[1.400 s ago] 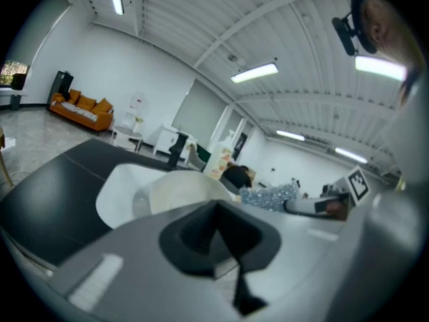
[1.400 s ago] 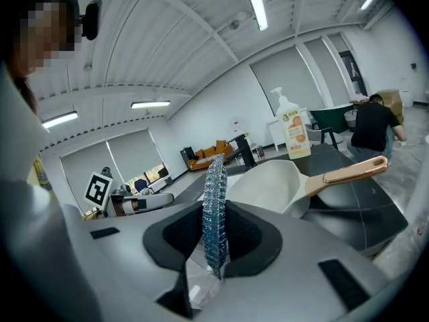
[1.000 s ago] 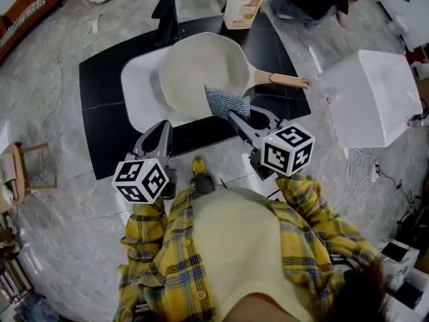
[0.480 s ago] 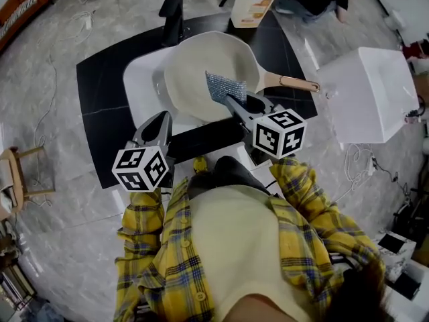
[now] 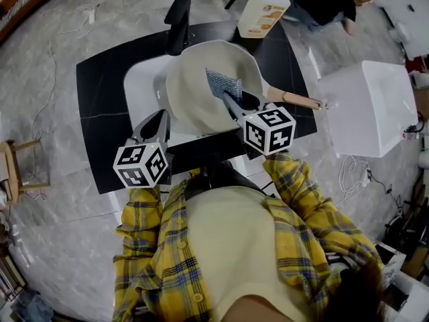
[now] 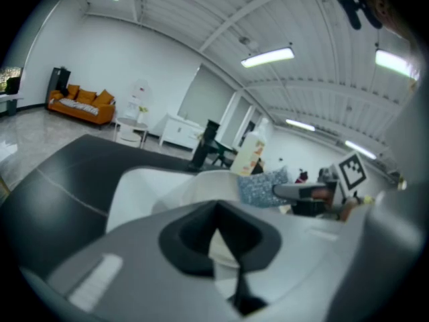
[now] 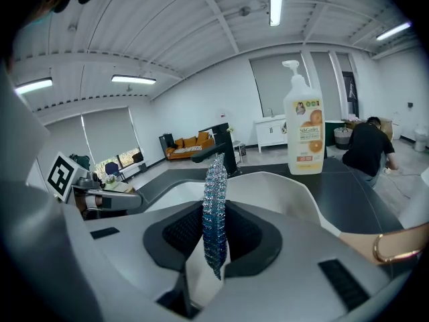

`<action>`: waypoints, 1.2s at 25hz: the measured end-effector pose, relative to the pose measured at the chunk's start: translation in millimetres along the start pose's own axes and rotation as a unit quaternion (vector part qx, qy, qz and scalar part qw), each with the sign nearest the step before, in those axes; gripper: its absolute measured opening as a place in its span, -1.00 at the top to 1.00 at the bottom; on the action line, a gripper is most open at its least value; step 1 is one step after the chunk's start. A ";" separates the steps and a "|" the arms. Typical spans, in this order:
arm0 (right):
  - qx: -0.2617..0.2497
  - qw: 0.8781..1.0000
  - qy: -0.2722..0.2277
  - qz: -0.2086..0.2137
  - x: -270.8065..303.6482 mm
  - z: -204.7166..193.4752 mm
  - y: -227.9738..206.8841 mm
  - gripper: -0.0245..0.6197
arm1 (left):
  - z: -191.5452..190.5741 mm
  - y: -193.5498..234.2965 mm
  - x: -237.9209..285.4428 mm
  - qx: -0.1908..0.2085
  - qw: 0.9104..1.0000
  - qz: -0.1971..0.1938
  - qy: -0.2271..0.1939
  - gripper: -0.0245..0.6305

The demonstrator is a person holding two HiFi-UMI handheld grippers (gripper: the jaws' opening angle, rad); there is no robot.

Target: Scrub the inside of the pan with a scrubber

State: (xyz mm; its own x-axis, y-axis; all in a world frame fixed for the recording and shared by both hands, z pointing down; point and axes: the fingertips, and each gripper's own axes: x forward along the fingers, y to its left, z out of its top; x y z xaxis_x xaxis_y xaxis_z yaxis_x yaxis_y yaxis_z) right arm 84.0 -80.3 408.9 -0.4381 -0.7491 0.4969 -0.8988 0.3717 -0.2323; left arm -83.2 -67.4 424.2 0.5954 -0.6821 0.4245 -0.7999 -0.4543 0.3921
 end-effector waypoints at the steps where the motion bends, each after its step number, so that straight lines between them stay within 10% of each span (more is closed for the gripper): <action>1: -0.002 1.000 0.002 -0.001 4.5 1.6 -3.7 0.67 | 0.0 2.7 3.9 -0.002 1.000 0.004 0.002 0.91; 30: -0.030 0.997 0.022 -0.073 84.6 9.7 -63.7 0.67 | -33.7 53.0 77.4 -0.058 0.994 0.067 0.068 0.63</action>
State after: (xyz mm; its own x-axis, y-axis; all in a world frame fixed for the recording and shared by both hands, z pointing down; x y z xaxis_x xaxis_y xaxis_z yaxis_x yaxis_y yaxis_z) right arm 104.1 -172.7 457.7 -0.3009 -0.7727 0.5589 -0.9500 0.2944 -0.1044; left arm -77.0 -124.9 505.3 0.4944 -0.6447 0.5830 -0.8637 -0.2890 0.4130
